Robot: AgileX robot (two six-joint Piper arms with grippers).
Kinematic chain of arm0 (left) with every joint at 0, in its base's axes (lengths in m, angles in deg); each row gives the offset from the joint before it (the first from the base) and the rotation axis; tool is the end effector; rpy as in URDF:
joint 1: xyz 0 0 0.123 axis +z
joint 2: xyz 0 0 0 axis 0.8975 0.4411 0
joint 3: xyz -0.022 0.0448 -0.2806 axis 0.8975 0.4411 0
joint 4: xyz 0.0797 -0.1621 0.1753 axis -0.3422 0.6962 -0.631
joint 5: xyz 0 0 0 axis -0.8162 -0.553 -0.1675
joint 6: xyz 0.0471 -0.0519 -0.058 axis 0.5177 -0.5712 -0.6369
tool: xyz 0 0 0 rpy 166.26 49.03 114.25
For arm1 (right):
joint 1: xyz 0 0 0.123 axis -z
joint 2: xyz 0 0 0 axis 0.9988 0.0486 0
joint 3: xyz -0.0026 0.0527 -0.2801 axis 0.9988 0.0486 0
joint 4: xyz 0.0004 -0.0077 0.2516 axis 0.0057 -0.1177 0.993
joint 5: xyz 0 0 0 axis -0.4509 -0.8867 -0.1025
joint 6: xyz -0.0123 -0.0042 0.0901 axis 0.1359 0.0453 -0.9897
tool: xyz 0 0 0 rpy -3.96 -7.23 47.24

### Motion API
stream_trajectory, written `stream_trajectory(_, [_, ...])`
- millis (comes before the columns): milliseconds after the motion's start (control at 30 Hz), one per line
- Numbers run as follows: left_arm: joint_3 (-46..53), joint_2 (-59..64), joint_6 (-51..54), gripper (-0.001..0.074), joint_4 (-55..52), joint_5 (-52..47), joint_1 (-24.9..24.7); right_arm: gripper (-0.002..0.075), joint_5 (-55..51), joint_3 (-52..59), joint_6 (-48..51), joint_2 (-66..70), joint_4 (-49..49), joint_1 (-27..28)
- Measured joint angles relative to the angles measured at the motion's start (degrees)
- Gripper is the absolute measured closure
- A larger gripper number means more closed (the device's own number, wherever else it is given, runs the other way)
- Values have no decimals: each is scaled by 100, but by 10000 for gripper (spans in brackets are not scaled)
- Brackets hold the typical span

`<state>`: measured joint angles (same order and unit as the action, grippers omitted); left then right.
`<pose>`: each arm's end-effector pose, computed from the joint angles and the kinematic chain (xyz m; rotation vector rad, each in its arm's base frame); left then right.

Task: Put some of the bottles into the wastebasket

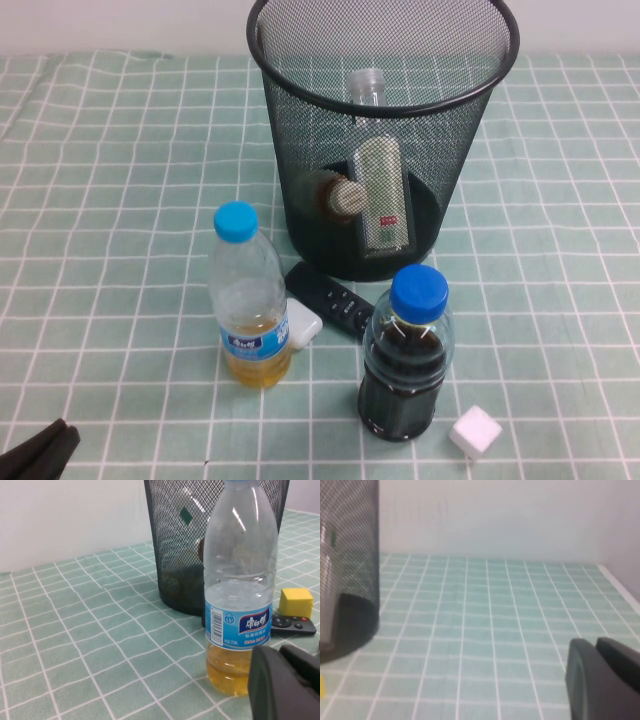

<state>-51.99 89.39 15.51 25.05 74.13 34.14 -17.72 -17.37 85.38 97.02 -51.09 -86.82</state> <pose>0.0508 -0.0312 0.1930 0.4698 1.5874 -0.3857 0.0680 0.0017 0.2393 -0.0402 1.6558 -0.0103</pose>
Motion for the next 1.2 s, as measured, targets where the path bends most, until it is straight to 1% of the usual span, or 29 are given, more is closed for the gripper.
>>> stream_trajectory(133, [0,0,0,739,0,0,0,731,264,846,0,-613,100,35])
stream_trajectory(200, [0,0,0,739,0,0,0,731,177,973,0,-826,126,35])
stream_trajectory(333, [0,0,0,739,0,0,0,731,-190,1008,28,-1030,10,35])
stream_trajectory(567, [0,0,0,739,0,0,0,732,-1213,1008,-3,-1032,-221,35])
stream_trajectory(1200, [0,0,0,740,0,0,0,733,-1261,1008,-37,-1032,-221,35])
